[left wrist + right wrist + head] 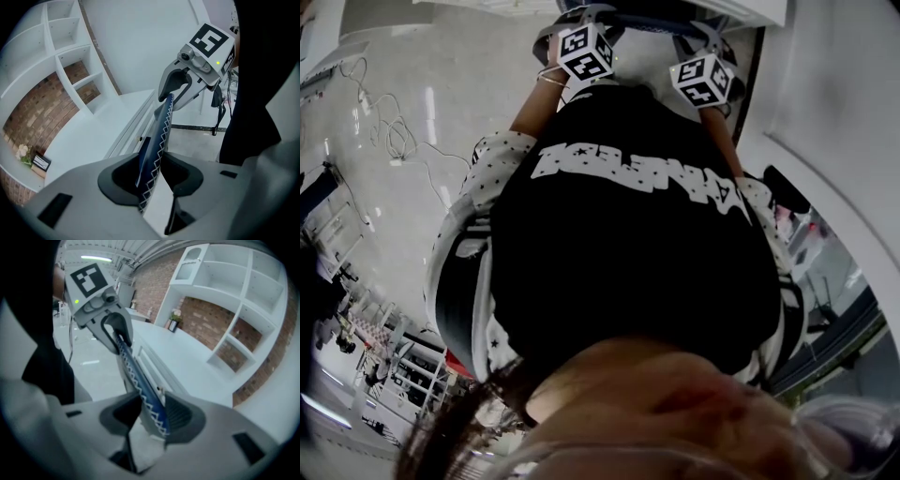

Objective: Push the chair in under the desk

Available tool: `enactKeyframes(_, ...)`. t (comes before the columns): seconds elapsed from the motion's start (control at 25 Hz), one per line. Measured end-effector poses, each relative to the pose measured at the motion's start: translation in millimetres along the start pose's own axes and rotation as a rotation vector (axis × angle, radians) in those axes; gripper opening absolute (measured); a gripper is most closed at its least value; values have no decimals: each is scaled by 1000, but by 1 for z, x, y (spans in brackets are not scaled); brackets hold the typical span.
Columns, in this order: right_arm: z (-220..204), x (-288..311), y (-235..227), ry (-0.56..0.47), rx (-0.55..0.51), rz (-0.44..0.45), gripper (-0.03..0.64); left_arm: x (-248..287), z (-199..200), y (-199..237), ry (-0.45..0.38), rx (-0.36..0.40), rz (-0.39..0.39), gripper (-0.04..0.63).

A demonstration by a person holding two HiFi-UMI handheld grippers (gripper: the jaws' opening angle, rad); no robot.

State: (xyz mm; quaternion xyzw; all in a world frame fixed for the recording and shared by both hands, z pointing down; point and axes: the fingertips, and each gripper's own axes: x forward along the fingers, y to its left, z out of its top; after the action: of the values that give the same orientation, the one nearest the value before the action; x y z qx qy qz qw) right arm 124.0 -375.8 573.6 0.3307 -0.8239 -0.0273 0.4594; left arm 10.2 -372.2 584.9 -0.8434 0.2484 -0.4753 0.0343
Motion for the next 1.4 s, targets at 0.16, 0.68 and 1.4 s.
enactKeyframes(0.16,1,0,1,10,8,-2,164,0,-1,0,-2,4,-11,173)
enactKeyframes(0.68,-3,2,-4,28,28,-17,164,6,3,2,8,27,-29,171)
enactKeyframes(1.4,-1,5,-12,33,30,-19,164,12,4,9,25,47,-25,170)
